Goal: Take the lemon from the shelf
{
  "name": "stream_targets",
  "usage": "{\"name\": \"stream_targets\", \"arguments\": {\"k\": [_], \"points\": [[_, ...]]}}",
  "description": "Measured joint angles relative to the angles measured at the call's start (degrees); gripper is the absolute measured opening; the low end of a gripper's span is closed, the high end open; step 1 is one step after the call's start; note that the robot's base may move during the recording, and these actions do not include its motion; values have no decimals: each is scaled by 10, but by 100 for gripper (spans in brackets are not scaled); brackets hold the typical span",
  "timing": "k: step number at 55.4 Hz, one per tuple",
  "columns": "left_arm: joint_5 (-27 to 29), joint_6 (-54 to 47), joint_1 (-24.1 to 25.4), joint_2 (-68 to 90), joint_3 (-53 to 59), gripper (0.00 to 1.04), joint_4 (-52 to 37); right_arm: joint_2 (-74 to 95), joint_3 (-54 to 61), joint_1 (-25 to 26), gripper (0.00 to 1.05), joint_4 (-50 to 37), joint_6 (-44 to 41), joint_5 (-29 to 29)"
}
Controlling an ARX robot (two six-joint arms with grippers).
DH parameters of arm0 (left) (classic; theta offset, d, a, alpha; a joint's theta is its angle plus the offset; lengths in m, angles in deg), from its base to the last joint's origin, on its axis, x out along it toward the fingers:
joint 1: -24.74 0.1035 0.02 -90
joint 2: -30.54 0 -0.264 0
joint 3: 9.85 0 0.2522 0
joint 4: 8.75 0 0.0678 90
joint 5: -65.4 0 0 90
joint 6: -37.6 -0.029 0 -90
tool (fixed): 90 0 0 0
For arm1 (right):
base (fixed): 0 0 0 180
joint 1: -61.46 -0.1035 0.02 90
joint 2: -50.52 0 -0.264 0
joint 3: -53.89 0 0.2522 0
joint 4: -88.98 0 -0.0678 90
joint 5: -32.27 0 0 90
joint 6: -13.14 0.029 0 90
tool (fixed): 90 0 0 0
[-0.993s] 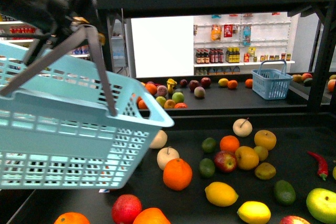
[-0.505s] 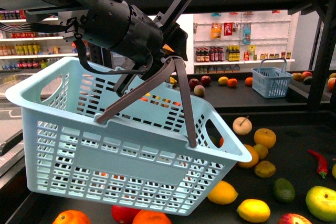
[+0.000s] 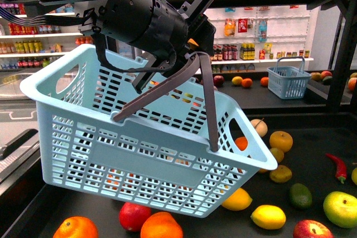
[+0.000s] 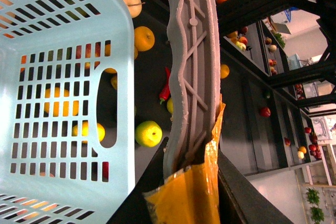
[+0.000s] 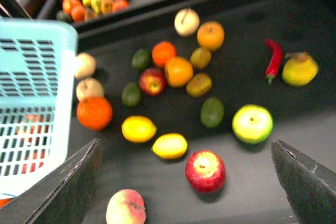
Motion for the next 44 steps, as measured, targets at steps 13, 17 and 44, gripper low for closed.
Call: {"name": "stream_targets", "arguments": {"k": [13,17,44], "points": [[0,-4,0,1,0,16,0,367,-324,-12,97,152,-64,-21],[0,-3,0,1,0,16,0,456,-411,-36,97,172,-75,-6],[1,-4,0,1,0,15,0,726,-732,-121,97,364,-19,81]]}}
